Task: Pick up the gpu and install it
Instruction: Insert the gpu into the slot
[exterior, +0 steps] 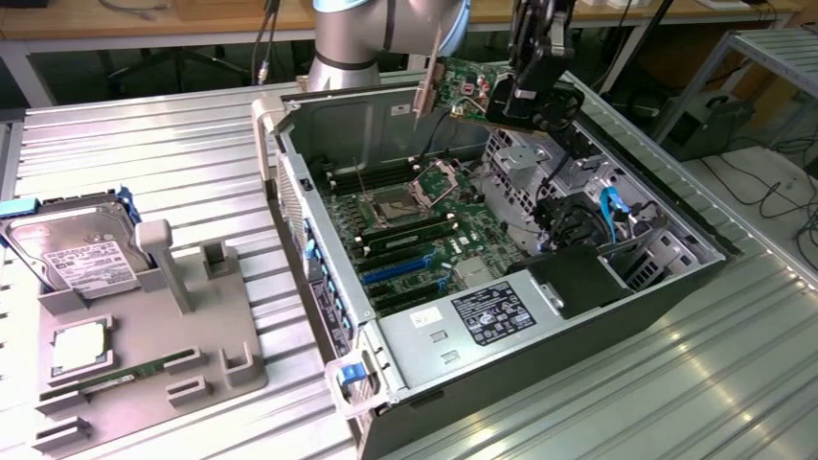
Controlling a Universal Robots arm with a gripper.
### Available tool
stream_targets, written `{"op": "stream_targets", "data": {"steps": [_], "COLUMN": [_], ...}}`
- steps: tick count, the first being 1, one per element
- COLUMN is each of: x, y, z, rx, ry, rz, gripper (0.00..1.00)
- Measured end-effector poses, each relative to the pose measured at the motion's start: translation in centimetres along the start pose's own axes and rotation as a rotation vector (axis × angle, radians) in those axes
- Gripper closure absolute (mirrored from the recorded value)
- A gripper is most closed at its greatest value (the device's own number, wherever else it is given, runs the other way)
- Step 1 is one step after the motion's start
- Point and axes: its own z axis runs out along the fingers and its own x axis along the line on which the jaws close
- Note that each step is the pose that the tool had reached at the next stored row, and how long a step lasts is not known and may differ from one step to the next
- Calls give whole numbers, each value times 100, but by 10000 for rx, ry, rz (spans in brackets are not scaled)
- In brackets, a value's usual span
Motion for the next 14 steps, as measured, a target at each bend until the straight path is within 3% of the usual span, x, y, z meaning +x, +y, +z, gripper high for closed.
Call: {"op": "stream_targets", "data": {"steps": [14], "x": [0], "y": [0], "z": [9], "rx": [-33], "ry": [-154], "rz": [-2059], "gripper": [73]}}
